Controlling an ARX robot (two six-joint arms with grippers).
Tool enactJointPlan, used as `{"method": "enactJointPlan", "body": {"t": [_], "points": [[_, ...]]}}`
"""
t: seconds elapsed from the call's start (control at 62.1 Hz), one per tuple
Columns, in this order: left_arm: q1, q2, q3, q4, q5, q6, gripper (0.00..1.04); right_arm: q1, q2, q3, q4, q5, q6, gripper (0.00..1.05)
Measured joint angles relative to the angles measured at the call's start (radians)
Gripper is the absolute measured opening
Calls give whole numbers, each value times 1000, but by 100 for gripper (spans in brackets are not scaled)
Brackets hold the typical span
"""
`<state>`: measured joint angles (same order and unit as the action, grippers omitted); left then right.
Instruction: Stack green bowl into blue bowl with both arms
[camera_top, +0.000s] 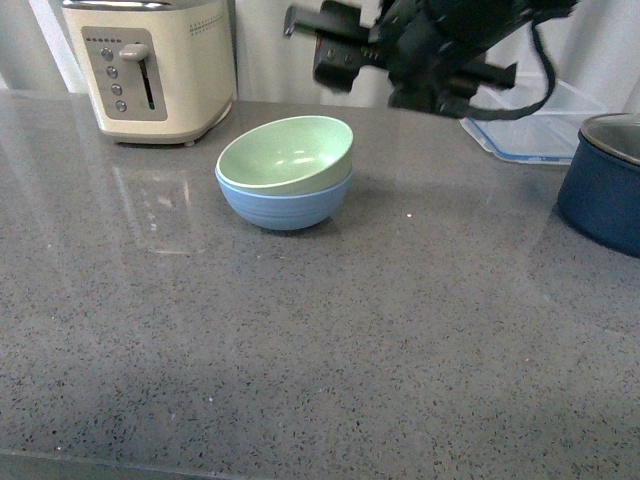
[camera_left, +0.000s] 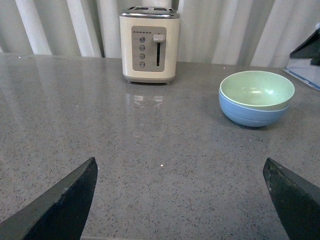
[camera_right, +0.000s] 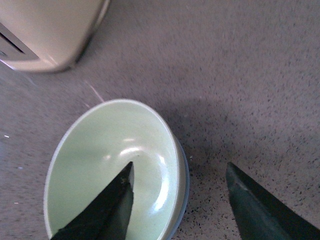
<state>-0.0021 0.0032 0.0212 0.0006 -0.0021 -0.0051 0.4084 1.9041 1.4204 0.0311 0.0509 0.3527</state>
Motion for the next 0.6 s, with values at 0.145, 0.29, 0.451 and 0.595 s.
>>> {"method": "enactJointPlan", "body": {"t": [0.145,0.29,0.451,0.595], "points": [[0,0,0,0,-1,0,98,-78,-253,-326,465,-185,21,89],[0,0,0,0,2,0,98,-96,-398,-565,674,214,-208,68],[0,0,0,0,0,0,98,-165,-513,-835,758,184,-325,36],[0,0,0,0,2,0,98,-224,-647,-999,805,136,-343,6]]}}
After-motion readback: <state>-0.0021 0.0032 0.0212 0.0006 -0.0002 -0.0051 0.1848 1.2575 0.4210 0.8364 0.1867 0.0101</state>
